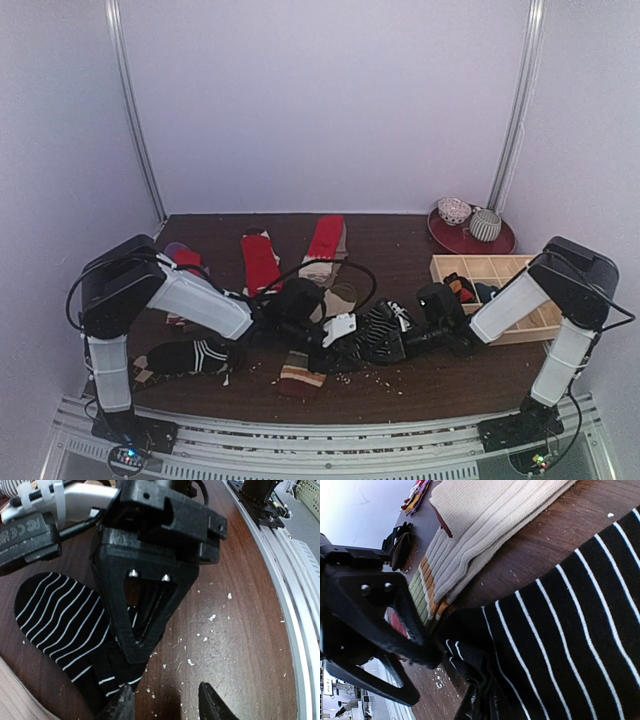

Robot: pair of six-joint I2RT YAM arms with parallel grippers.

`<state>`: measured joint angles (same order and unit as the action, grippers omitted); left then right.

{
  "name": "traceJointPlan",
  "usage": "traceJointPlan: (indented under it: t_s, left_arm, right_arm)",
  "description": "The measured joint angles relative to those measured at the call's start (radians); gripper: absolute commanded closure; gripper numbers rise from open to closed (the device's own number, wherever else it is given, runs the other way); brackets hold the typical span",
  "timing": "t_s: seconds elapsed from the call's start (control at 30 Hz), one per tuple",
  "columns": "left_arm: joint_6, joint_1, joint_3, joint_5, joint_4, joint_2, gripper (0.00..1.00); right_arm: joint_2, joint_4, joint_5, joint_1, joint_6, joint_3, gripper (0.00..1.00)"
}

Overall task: Roll the socks
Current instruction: Roll a pair of socks at the center of the board.

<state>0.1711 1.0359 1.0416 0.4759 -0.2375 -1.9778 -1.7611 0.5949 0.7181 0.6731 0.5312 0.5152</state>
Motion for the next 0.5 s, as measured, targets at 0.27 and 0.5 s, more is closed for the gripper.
traceJointPlan:
  t_s: [0.27,0.5]
  left_arm:
    - [-0.001,0.000,0.000,-0.028,-0.038,-0.038,0.48]
    - [-0.003,0.000,-0.013,-0.082,-0.130,-0.034,0.49]
  right_arm:
    - [0.005,0.011,0.005,-0.006,0.000,-0.015,0.94]
    - [0.019,0.011,0.006,-0.009,0.000,-0.031,0.94]
